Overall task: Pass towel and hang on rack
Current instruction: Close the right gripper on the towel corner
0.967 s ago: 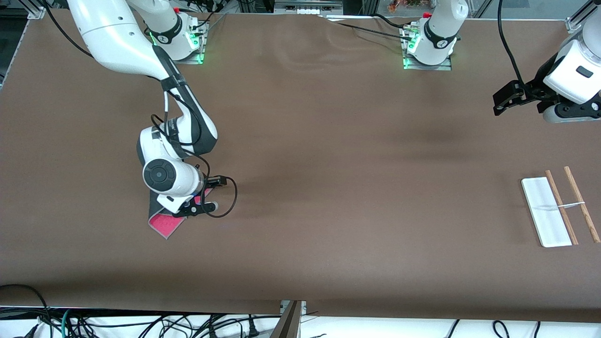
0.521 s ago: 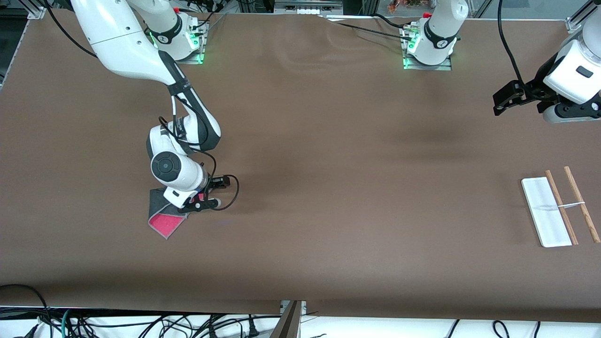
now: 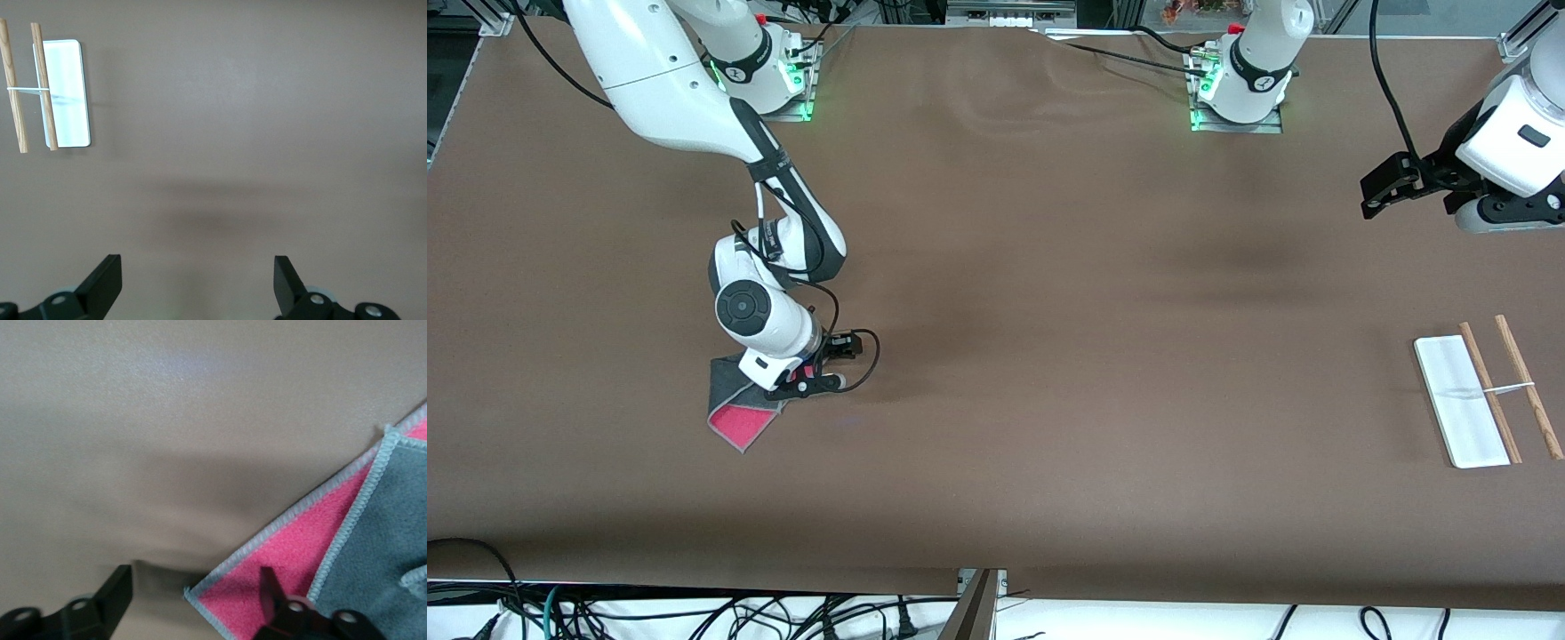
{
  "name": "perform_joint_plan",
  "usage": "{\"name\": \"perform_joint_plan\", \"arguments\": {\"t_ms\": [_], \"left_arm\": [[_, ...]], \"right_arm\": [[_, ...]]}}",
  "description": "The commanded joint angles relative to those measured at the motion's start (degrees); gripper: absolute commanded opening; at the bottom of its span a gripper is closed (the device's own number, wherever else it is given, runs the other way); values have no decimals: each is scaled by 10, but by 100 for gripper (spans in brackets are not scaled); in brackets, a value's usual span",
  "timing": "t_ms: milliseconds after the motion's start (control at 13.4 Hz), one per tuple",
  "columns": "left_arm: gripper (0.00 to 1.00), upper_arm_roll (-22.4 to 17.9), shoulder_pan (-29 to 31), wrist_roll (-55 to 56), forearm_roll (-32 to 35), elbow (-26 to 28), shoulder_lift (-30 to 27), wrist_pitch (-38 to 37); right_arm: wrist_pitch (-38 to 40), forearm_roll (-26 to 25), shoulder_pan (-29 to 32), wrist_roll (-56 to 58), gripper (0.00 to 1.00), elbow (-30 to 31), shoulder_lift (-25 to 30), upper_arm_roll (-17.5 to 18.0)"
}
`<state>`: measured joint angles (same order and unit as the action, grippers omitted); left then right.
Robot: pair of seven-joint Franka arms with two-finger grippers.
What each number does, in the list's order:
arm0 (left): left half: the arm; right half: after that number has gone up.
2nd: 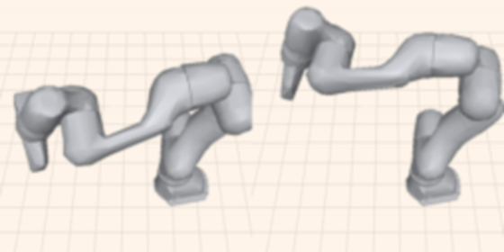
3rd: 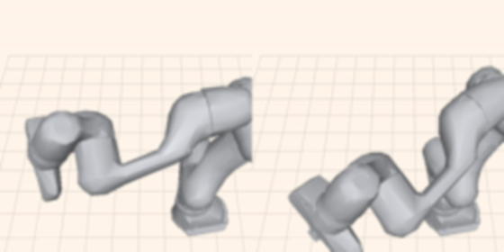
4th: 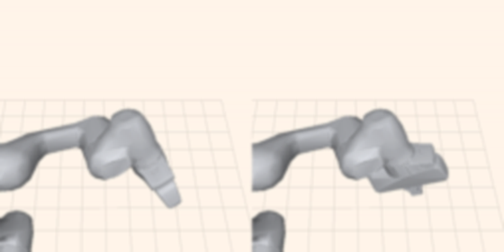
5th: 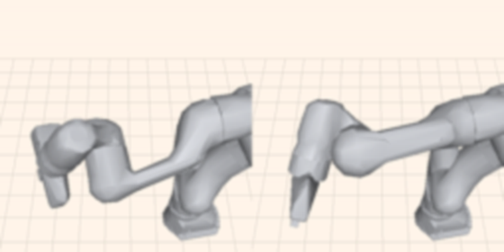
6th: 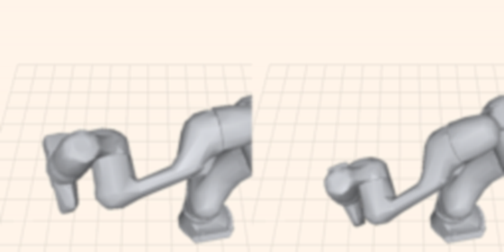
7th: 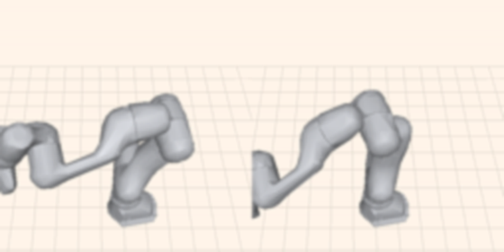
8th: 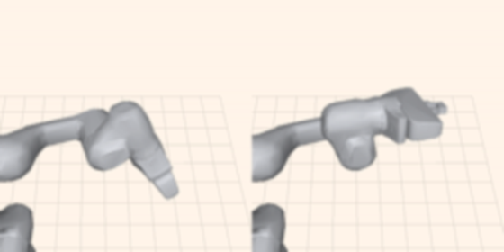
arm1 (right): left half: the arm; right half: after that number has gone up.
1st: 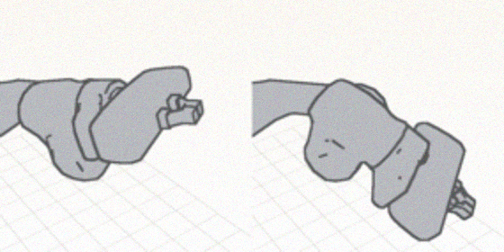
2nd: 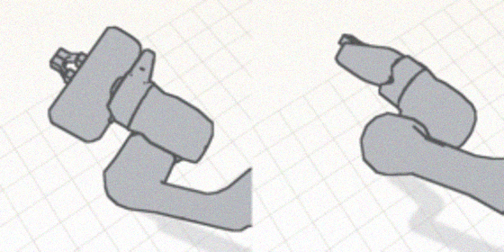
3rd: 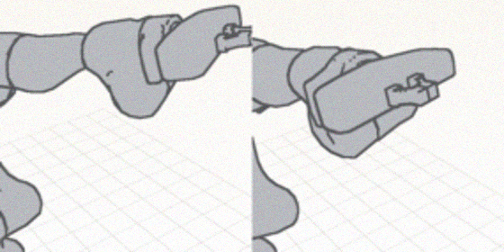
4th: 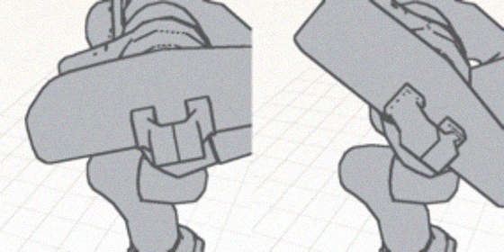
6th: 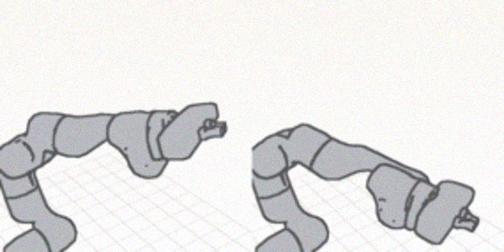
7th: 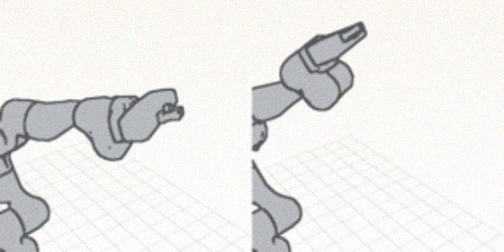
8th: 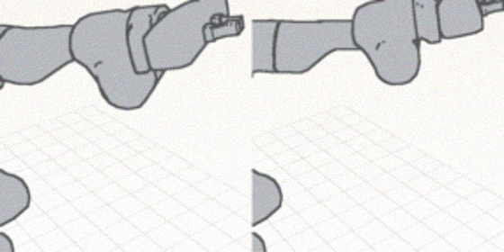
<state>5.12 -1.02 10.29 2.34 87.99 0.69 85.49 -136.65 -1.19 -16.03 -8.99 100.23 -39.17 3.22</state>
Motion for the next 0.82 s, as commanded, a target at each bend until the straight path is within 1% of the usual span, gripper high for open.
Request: {"name": "perform_joint_plan", "arguments": {"t_ms": [0,74,298,446,521,744], "left_arm": [[100,2,0,-3,16,-13,6,-3],[100,2,1,-2,16,-13,6,-3],[100,2,1,-3,16,-14,6,-3],[100,2,2,-3,16,-14,6,-3],[100,2,2,-3,16,-14,6,-3],[100,2,2,-3,16,-12,6,-4]], "right_arm": [[-12,-3,1,-6,75,30,23,0],[-13,-3,1,-6,74,32,23,0],[-14,-3,2,-6,28,35,24,-1],[-12,-3,2,-6,3,35,24,-1],[-11,-2,2,-6,0,35,25,-2],[-9,-1,3,-4,0,30,32,-2]]}}
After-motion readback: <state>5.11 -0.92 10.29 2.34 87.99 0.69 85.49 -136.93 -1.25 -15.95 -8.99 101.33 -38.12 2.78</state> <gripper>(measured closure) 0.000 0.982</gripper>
